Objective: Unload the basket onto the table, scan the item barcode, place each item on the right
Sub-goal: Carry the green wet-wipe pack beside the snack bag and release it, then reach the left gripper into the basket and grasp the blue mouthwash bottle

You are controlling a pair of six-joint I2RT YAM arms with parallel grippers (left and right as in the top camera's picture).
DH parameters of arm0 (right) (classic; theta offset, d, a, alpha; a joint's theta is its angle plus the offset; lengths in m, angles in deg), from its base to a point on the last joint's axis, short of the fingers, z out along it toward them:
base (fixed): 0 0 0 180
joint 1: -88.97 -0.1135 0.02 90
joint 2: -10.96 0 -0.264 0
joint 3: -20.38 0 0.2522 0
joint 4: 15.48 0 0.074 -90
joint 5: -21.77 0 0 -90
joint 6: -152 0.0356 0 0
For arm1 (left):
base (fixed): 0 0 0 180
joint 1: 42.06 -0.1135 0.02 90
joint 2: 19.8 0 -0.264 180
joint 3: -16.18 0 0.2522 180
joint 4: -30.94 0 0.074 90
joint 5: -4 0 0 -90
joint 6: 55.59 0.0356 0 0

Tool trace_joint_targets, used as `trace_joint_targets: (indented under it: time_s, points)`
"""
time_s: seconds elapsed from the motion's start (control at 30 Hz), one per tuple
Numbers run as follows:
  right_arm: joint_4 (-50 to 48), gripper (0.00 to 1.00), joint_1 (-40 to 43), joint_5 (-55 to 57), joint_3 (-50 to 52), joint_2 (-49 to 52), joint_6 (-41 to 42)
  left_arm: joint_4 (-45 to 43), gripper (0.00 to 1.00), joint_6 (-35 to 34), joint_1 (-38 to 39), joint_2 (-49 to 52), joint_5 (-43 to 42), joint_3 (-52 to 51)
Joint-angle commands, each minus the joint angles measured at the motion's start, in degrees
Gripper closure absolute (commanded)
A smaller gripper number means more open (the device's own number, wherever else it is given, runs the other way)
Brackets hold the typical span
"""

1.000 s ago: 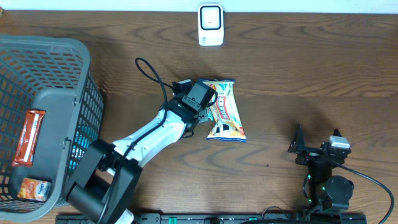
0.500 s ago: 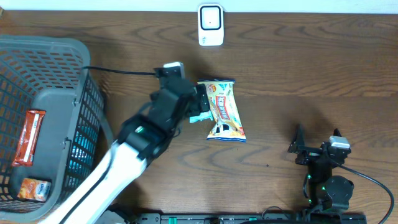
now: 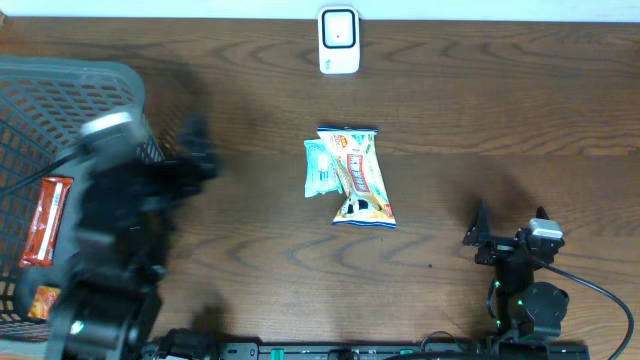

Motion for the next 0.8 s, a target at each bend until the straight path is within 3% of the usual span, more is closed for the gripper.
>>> trace_joint_targets:
  time_s: [0.0, 0.3, 0.5, 0.6, 0.77]
  points:
    - [0.2, 0.01, -0.4, 0.3, 0.1, -0.3, 0.7, 4.6, 0.02, -5.0, -11.9, -0.3, 1.5, 0.8]
    - [0.2, 0.01, -0.4, 0.3, 0.1, -0.3, 0.7, 13.9, 0.02, -5.2, -39.9, 5.9, -14.6, 0.8]
    - [0.2, 0.01, -0.4, 0.3, 0.1, -0.3, 0.7, 13.7, 0.02, -0.4, -50.1, 11.0, -20.4, 0.8]
    - [0.2, 0.01, -0.4, 0.3, 0.1, -0.3, 0.7, 12.4, 0.02, 6.8, -52.6, 13.8, -21.7, 0.8]
    - [0.2, 0.01, -0.4, 0.3, 0.1, -0.3, 0.7, 13.8, 0.02, 29.0, -53.1, 20.4, -29.4, 0.7]
